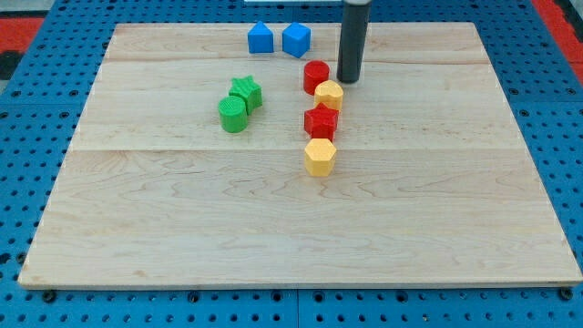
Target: Push the blue triangle and blue cube down and left a bit
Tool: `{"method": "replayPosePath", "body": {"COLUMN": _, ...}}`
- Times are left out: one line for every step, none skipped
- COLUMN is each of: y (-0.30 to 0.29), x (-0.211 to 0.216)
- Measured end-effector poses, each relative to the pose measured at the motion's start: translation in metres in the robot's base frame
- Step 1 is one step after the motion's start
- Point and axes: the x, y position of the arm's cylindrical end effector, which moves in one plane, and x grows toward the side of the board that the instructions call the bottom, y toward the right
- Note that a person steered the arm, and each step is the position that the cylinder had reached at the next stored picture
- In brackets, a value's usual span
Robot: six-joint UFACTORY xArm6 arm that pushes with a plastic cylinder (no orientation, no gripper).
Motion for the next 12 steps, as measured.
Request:
{"method": "replayPosePath", "body": {"y": -0.047, "x": -0.043}}
{"method": "replayPosePath", "body": {"y": -0.116, "x": -0.037}}
{"method": "replayPosePath", "body": {"y": -0.118, "x": -0.001}}
{"method": "replayPosePath", "body": {"y": -0.101, "x": 0.022}}
{"method": "replayPosePath", "body": {"y": -0.099, "x": 0.035}}
{"method": "replayPosePath", "body": {"y": -0.086, "x": 0.038}}
{"method": "replayPosePath", "body": {"y": -0.060, "x": 0.038}}
{"method": "replayPosePath", "body": {"y": -0.076, "x": 0.037}}
{"method": "replayPosePath", "body": {"y": -0.100, "x": 0.015}}
{"method": "replayPosePath", "body": {"y": -0.079, "x": -0.043}}
{"method": "replayPosePath", "body": {"y": -0.076, "x": -0.089}}
{"method": "replayPosePath", "body": {"y": -0.093, "x": -0.090}}
